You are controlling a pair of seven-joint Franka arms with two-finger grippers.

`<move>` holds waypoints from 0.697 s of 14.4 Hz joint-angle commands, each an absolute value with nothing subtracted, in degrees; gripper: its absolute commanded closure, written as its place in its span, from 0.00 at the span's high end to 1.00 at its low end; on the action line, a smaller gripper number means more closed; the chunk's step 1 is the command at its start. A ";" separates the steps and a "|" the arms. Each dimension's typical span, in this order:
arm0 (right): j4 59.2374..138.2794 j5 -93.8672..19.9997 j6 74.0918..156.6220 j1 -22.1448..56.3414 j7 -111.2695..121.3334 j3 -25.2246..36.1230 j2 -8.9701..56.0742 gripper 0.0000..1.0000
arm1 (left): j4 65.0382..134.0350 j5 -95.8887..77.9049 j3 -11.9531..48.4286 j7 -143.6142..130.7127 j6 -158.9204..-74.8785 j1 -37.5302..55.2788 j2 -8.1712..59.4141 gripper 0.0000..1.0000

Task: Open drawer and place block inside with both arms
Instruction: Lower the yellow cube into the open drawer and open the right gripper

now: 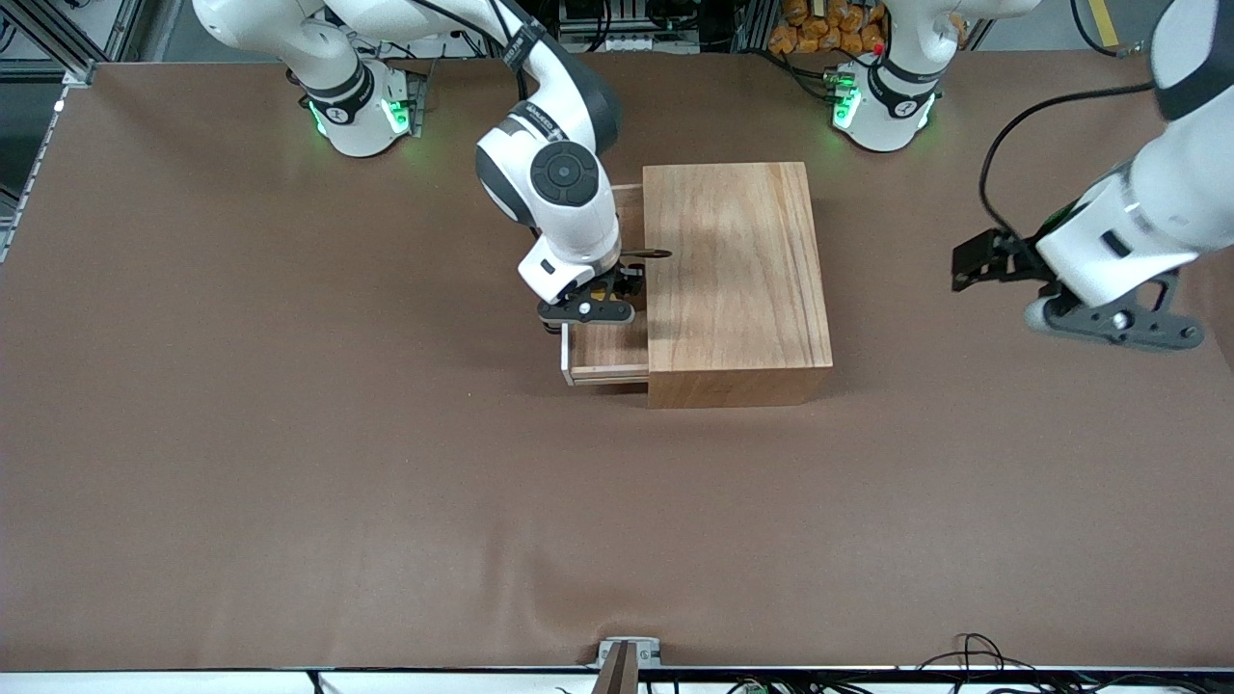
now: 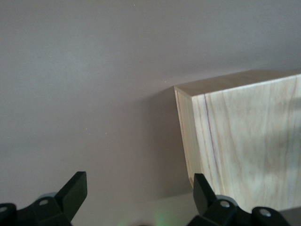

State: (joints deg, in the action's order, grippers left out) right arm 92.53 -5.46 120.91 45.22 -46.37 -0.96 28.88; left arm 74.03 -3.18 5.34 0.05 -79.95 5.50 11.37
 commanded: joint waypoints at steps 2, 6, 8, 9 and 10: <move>91.14 -4.92 120.94 46.93 -47.90 -0.18 30.06 1.00 | 84.27 -3.43 13.36 2.29 -79.46 -3.52 0.55 1.00; 90.79 -4.92 120.50 46.58 -47.73 0.09 28.31 1.00 | 89.39 -3.34 8.10 2.46 -78.58 -2.30 -5.09 1.00; 90.79 -5.01 120.06 46.06 -47.55 0.26 25.33 1.00 | 89.03 -3.25 2.84 2.98 -77.52 1.74 -5.10 1.00; 90.79 -5.01 119.01 45.79 -47.55 0.35 24.01 1.00 | 89.03 -3.25 1.68 3.42 -76.30 2.63 -5.36 1.00; 90.36 -5.01 117.61 44.92 -47.46 0.35 22.60 1.00 | 89.12 -3.25 1.50 3.34 -75.42 2.64 -6.49 1.00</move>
